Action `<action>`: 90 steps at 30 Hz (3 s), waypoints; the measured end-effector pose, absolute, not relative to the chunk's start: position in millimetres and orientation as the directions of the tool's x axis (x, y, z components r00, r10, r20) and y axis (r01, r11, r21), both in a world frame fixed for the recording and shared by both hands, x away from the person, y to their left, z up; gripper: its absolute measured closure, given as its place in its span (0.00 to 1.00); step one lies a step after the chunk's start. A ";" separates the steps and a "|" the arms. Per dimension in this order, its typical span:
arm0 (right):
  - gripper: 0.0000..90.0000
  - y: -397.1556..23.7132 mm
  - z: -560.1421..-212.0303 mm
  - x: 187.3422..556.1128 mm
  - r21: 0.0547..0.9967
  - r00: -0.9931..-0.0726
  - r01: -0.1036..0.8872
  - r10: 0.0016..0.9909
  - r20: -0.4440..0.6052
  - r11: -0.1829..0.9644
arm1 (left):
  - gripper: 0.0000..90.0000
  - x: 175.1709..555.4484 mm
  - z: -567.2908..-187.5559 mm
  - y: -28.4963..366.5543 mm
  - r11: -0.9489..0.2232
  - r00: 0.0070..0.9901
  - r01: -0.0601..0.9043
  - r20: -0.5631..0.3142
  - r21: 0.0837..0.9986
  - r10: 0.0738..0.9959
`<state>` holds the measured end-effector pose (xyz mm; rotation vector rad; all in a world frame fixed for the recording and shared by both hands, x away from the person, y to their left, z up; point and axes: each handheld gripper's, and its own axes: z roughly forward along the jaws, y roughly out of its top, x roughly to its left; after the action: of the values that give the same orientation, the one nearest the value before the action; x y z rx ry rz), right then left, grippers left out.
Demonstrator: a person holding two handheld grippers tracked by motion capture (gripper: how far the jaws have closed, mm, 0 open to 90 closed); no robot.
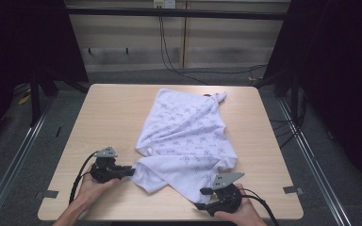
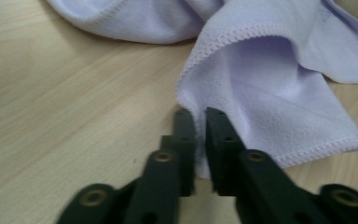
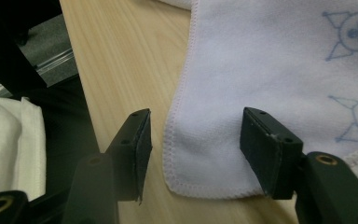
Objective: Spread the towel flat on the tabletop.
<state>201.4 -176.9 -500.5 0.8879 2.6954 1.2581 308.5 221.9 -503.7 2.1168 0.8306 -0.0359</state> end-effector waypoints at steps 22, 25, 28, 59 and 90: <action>0.97 -261.1 -405.6 200.2 0.855 -0.737 0.476 0.624 0.260 0.207 | 0.98 262.1 -408.3 230.8 -0.240 0.877 0.361 -0.240 0.901 0.417; 0.97 -270.9 -384.9 180.6 0.872 -0.752 0.449 0.609 0.252 0.194 | 0.98 239.0 -391.7 228.5 -0.222 0.904 0.333 -0.243 0.917 0.351; 0.97 -277.8 -376.7 153.2 0.880 -0.761 0.437 0.599 0.251 0.186 | 0.98 207.8 -384.1 226.7 -0.251 0.934 0.299 -0.229 0.920 0.274; 0.61 -249.6 -495.8 296.4 0.725 -0.619 0.575 0.781 0.083 0.378 | 0.87 314.0 -502.9 172.1 -0.515 0.847 0.508 -0.294 0.690 0.443; 0.71 -268.8 -478.6 224.1 0.726 -0.677 0.598 0.699 0.230 0.340 | 0.89 281.8 -479.4 173.3 -0.509 0.886 0.457 -0.324 0.729 0.331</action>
<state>224.1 -268.8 -478.6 1.2018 2.4688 1.2558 281.8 173.3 -479.4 2.1501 0.5654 -0.1773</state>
